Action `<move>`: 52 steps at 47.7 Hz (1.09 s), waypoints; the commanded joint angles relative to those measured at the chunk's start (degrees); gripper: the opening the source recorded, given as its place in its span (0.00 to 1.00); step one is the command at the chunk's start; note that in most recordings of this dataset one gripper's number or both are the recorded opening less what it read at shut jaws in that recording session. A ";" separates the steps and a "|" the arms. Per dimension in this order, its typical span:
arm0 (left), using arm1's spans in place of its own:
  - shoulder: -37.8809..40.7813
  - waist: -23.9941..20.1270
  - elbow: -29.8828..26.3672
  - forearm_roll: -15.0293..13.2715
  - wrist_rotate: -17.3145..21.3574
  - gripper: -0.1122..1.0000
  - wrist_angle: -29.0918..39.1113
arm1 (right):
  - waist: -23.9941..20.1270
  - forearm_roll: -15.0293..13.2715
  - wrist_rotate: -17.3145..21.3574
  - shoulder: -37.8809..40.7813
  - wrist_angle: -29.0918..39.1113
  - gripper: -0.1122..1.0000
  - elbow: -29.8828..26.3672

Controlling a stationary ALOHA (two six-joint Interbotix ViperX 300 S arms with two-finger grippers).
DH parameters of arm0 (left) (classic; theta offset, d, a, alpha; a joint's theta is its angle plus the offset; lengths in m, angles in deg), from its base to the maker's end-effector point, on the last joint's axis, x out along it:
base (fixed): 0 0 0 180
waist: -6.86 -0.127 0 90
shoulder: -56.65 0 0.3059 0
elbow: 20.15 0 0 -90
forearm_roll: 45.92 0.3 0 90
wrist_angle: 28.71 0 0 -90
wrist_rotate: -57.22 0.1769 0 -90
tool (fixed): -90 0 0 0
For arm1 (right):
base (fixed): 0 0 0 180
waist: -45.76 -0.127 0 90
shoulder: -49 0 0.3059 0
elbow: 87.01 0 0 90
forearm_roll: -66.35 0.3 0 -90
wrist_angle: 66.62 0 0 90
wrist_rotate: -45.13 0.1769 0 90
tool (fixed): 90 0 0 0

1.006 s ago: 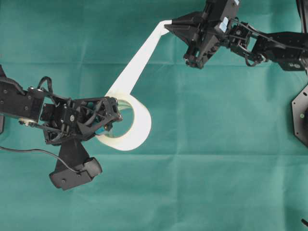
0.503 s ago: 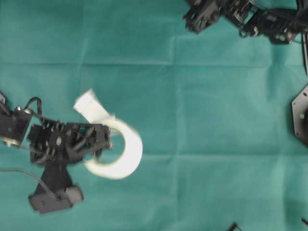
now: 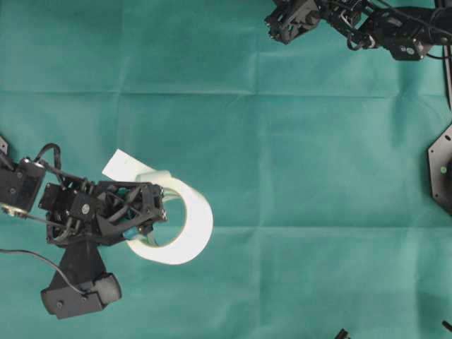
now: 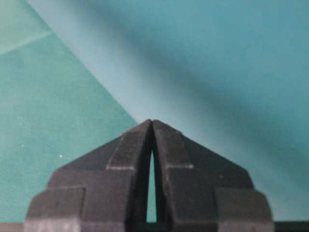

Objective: Peel off the duct tape with your right arm.

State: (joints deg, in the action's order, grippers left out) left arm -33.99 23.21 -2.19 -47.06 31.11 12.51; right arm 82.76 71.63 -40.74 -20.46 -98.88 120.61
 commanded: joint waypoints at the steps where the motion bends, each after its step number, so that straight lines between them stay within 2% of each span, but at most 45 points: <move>1: -1.32 -0.53 -1.14 -0.09 -0.70 0.28 -1.85 | -0.44 -0.09 0.09 -1.23 -0.18 0.01 -1.05; 7: -1.76 -2.11 -0.62 -0.09 -1.76 0.28 -5.36 | -1.41 -0.09 0.09 -2.11 0.18 0.01 -0.70; 21: -2.02 -7.91 0.79 0.00 -11.95 0.28 -15.21 | -5.10 -0.09 0.09 -6.50 2.90 0.01 2.29; 28: -1.58 -9.93 0.44 0.09 -15.03 0.28 -16.17 | -7.03 -0.09 0.09 -9.05 2.72 0.01 4.75; 40: -0.79 -12.74 -0.09 0.00 -16.88 0.28 -16.44 | -12.22 -0.09 0.09 -13.45 2.29 0.01 9.23; 52: 0.88 -16.08 -2.37 0.09 -24.96 0.28 -18.81 | -18.72 -0.09 0.09 -16.17 2.20 0.01 12.30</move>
State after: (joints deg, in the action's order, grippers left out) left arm -32.58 8.00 -2.02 -47.06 7.47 -4.98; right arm 65.88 71.63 -40.74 -34.61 -96.07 133.00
